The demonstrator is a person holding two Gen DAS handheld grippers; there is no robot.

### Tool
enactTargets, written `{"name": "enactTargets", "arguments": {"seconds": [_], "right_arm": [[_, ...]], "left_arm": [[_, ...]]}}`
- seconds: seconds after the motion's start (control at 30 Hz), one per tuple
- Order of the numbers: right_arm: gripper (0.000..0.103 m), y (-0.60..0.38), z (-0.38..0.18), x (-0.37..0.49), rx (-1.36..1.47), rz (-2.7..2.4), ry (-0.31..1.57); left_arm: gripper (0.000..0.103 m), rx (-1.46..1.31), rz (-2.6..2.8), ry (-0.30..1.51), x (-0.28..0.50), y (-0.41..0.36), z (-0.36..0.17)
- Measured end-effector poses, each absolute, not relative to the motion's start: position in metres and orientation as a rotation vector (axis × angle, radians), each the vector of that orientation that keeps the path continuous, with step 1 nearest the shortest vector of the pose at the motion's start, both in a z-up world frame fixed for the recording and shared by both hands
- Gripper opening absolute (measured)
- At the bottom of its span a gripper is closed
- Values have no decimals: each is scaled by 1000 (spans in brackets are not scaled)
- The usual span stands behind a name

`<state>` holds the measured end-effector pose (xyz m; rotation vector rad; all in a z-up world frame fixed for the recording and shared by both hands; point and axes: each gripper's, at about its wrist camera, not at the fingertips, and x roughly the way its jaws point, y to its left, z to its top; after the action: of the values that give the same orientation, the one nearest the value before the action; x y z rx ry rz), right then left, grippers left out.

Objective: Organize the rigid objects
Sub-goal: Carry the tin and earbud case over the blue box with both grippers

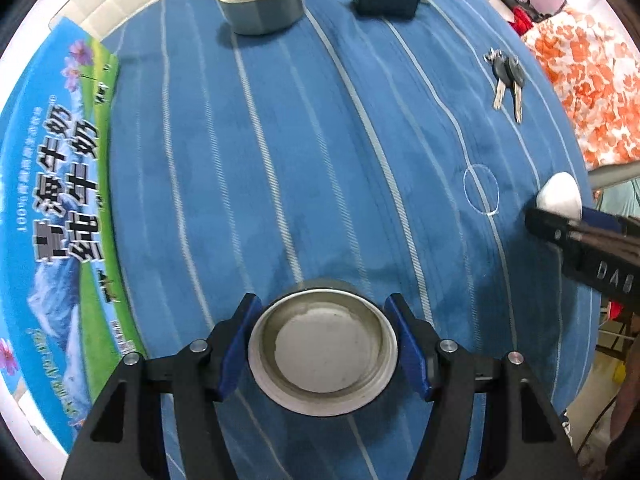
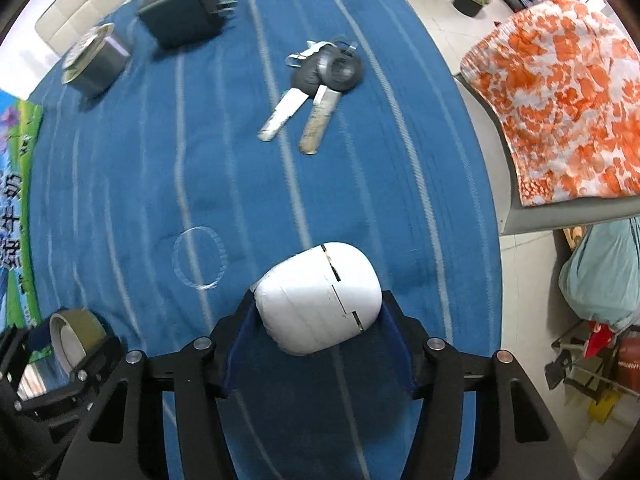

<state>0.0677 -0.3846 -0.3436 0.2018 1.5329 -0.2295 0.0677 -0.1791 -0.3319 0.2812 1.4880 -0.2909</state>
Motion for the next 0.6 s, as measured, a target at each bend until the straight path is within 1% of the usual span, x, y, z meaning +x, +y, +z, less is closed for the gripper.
{"name": "enactTargets", "arguments": {"seconds": [0.2, 0.3, 0.6], "right_arm": [[61, -357, -325, 63, 187, -170, 1498], [61, -340, -312, 56, 186, -142, 1473], [61, -299, -257, 53, 220, -57, 1385]], "left_arm": [[62, 266, -284, 1442, 66, -167, -305], [62, 255, -286, 1407, 67, -159, -284], [62, 243, -287, 1278, 71, -124, -224]]}}
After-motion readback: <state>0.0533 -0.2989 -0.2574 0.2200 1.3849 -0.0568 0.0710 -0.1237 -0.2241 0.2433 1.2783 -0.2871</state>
